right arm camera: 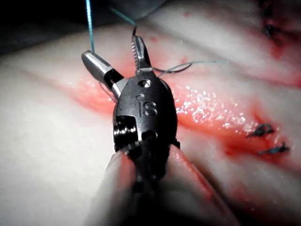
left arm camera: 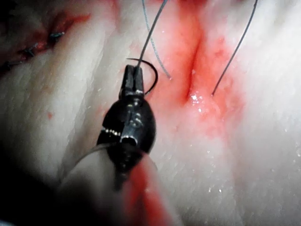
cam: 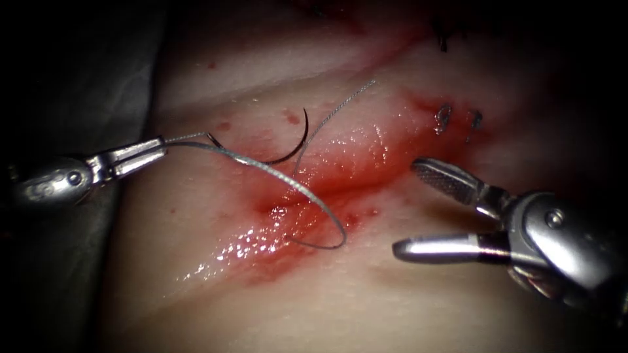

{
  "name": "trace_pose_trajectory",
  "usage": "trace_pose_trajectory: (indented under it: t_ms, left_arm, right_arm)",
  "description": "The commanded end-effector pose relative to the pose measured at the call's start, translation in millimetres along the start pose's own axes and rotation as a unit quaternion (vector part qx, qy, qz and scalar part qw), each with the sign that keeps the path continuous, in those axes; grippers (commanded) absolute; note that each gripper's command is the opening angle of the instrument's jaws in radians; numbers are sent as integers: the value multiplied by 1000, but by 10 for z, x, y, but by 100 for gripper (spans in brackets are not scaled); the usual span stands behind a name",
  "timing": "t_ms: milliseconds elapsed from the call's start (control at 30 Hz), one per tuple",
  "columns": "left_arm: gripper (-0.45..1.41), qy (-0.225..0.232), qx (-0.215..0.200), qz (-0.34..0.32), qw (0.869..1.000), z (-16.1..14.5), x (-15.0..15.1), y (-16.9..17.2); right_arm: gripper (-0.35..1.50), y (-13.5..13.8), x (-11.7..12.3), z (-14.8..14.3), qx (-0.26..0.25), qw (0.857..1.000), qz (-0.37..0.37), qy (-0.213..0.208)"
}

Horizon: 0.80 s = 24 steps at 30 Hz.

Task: Wound Closure
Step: Regrasp thread with left hand, then create two loops counter-clockwise around right needle holder with left hand

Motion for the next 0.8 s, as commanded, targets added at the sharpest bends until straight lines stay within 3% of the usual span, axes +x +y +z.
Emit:
trace_pose_trajectory:
  t_ms: [33,67,100,133,167,433,800]
  left_arm:
    - [-45,-1,3,0,1000,10,-6,4]
    - [-45,-1,3,0,1000,10,-6,4]
    - [-45,-3,9,0,1000,15,-6,4]
    - [-45,-3,9,0,1000,15,-6,4]
    - [-45,-3,12,-1,1000,17,-6,5]
    - [-45,-28,51,-16,998,36,0,9]
    - [-45,-53,90,-5,994,73,-11,10]
  right_arm:
    - [-10,16,-11,8,-5,999,-39,13]
    - [-10,16,-11,8,-5,999,-39,13]
    - [-35,28,-16,16,-8,990,-136,32]
    - [-35,28,-16,16,-8,990,-136,32]
    - [-35,35,-19,23,-4,983,-181,41]
    - [-35,73,-63,82,46,976,-213,32]
    - [-35,55,-69,134,60,971,-219,70]
